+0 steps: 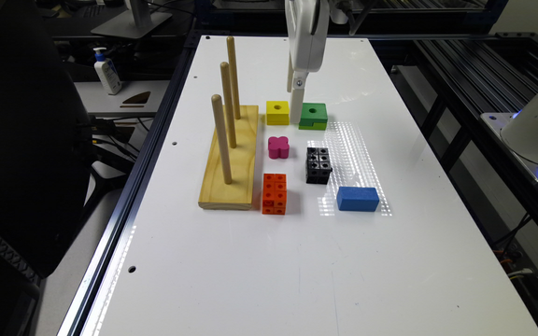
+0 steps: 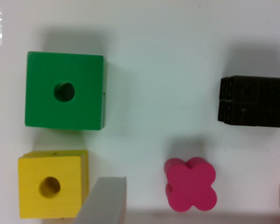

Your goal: Pick up pink flower.

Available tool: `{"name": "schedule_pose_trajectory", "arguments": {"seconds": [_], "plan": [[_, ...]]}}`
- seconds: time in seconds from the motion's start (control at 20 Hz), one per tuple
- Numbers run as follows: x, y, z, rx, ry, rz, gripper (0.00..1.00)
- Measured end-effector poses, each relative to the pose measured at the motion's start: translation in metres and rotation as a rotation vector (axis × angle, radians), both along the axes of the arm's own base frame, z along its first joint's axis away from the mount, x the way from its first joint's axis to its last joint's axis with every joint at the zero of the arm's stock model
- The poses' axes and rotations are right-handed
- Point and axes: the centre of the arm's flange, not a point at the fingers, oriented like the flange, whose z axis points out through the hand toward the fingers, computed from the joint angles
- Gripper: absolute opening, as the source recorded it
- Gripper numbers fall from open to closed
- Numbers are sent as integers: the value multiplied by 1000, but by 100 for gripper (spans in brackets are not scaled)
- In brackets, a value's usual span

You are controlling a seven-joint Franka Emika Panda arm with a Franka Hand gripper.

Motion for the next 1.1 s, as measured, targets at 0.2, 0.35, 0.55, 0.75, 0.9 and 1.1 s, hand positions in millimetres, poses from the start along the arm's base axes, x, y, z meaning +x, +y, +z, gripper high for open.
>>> {"name": "schedule_pose_trajectory", "arguments": {"seconds": [0.2,0.35,0.55,0.75,0.9,1.1], "plan": [[0,0,-8,0,7,0,100],[2,0,-27,2,7,0,100],[6,0,-40,3,5,0,100],[10,2,-37,4,-4,1,100],[14,5,-34,6,-12,2,100],[16,8,-33,8,-16,4,100]]}}
